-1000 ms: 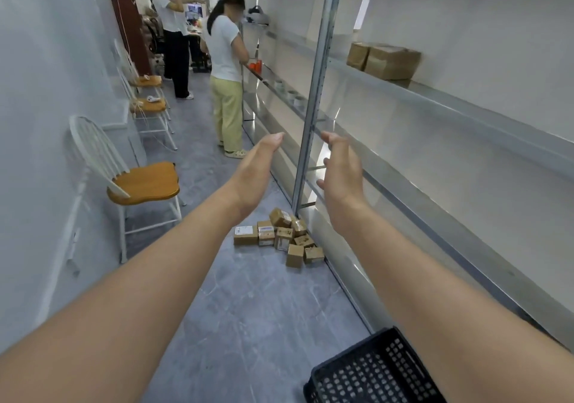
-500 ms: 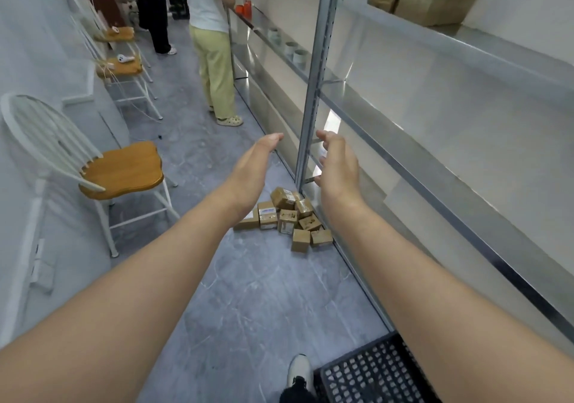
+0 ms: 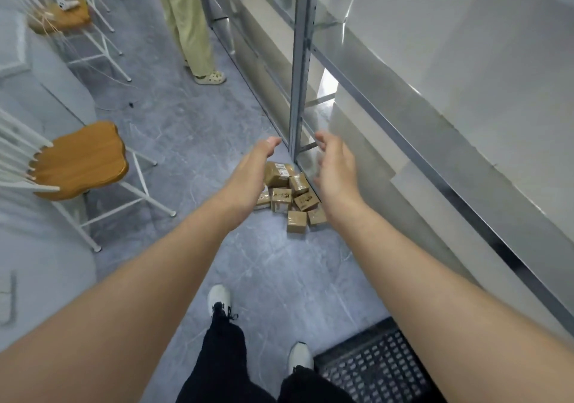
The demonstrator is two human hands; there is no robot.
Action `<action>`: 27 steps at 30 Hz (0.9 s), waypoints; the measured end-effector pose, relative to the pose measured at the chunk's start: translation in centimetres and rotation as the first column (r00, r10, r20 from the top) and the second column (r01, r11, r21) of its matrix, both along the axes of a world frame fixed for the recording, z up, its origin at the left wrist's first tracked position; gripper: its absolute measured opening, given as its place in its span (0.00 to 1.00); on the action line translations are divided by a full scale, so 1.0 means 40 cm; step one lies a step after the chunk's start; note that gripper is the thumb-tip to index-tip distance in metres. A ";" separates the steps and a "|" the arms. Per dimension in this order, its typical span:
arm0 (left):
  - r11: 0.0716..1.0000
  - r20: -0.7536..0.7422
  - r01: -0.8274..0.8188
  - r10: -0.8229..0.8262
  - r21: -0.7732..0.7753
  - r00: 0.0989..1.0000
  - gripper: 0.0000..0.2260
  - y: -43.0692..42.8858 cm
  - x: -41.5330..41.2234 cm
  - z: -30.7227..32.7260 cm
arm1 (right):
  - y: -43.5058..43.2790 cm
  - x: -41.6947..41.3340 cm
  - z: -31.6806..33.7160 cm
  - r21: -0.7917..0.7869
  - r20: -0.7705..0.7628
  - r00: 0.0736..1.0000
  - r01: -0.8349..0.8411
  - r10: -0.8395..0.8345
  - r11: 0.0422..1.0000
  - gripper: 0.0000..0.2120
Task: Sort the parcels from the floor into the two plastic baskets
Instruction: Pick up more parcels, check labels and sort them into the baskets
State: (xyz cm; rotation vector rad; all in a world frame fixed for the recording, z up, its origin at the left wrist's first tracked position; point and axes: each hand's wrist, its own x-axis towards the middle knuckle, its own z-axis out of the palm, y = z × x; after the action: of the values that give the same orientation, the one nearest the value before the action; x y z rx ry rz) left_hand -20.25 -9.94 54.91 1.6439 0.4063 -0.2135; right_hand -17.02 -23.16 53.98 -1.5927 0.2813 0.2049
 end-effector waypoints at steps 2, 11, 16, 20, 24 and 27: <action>1.000 -0.035 0.020 -0.021 -0.013 0.999 0.30 0.021 0.068 -0.034 | 0.013 0.058 -0.036 -0.023 -0.018 1.000 0.022 -0.023 0.999 0.16; 0.993 -0.192 0.088 -0.102 -0.077 0.976 0.25 0.174 0.382 -0.210 | 0.162 0.308 -0.200 -0.133 -0.180 0.963 0.178 -0.201 0.975 0.16; 0.981 -0.269 0.115 -0.155 -0.159 0.951 0.13 0.219 0.529 -0.343 | 0.215 0.426 -0.309 -0.174 -0.238 0.933 0.232 -0.270 0.957 0.13; 0.976 -0.340 0.140 -0.190 -0.168 0.921 0.24 0.210 0.621 -0.468 | 0.206 0.503 -0.426 -0.222 -0.281 0.916 0.227 -0.285 0.948 0.15; 0.982 -0.384 0.094 -0.151 -0.163 0.911 0.13 0.167 0.711 -0.613 | 0.168 0.581 -0.593 -0.278 -0.317 0.924 0.124 -0.213 0.952 0.16; 0.988 -0.423 0.067 -0.120 -0.138 0.898 0.14 0.126 0.763 -0.732 | 0.144 0.638 -0.729 -0.242 -0.391 0.908 0.057 -0.151 0.969 0.20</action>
State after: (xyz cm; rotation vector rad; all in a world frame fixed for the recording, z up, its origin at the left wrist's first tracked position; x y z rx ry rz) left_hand 10.26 -4.92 25.65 1.4927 0.6367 -0.6714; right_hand 8.50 -17.42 24.81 -1.7451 0.7362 0.4362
